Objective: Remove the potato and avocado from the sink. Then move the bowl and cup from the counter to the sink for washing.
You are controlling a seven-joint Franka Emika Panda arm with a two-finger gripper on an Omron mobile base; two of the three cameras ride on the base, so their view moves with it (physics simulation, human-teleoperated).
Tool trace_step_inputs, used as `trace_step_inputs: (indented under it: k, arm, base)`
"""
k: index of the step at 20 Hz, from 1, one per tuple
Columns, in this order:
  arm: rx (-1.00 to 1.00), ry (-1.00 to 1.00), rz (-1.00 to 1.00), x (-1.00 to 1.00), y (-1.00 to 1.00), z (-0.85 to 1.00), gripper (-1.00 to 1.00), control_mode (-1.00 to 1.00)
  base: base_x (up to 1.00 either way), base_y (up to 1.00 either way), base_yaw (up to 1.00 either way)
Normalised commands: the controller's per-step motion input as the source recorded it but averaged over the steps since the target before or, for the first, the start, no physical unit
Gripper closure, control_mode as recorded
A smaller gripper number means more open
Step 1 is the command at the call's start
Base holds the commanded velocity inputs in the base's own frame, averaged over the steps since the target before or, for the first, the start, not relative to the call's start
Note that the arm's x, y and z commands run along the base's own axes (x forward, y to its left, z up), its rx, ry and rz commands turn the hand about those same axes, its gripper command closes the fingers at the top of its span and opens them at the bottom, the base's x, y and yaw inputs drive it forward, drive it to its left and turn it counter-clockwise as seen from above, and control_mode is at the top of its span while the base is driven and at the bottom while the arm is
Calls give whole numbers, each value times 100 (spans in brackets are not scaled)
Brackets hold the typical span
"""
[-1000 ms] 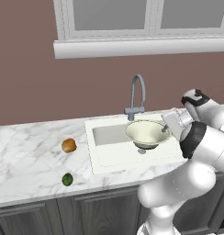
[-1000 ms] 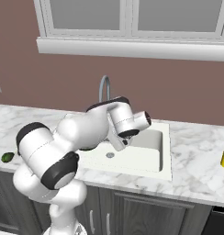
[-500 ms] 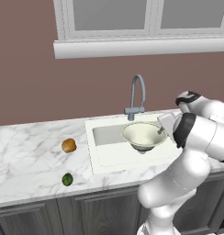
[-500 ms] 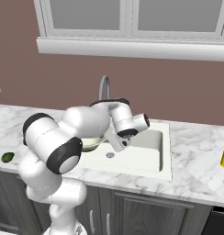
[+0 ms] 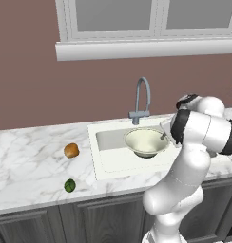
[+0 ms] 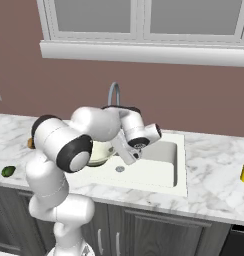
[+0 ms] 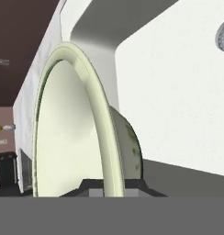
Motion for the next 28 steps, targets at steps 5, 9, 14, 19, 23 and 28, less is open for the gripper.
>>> trace_step_inputs:
  k: [5, 9, 14, 19, 23, 28]
  arm:
    - [0, -1, 7, 16, 6, -18, 100, -100]
    - [0, -4, 7, 10, 11, -21, 100, -100]
    - [0, -2, 4, 15, 11, -19, 100, -100]
    - [0, 0, 3, 19, 9, -15, 100, -100]
    - [0, 0, 0, 20, 8, -14, 100, -100]
    - [0, 0, 0, 18, 4, -11, 100, -100]
  base:
    - [0, 0, 0]
    - [0, 0, 0]
    - [0, 0, 0]
    - [0, 0, 0]
    - [0, 0, 0]
    - [0, 0, 0]
